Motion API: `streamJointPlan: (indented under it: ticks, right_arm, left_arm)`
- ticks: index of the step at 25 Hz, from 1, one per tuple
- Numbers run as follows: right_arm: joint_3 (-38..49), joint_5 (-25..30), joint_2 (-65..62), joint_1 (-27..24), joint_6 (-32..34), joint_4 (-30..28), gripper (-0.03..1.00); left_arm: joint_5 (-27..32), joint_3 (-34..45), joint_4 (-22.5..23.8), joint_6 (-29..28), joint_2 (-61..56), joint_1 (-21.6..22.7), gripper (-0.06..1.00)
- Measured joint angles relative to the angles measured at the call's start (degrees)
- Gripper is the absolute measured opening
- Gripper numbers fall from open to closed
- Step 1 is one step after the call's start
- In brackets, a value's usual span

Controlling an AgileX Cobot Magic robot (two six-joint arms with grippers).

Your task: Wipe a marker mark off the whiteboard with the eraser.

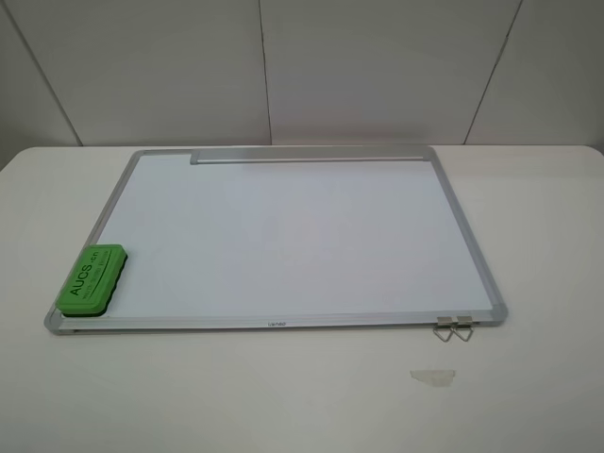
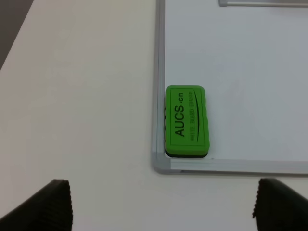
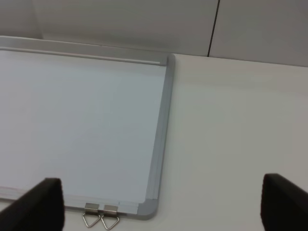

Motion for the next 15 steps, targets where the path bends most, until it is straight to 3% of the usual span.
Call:
streamJointPlan:
  ticks: [15]
  right_arm:
    - [0.0,0.0,0.0,0.0,0.0,0.0,0.82]
  left_arm:
    - [-0.2,0.0,0.0,-0.4,-1.3,0.0,0.77]
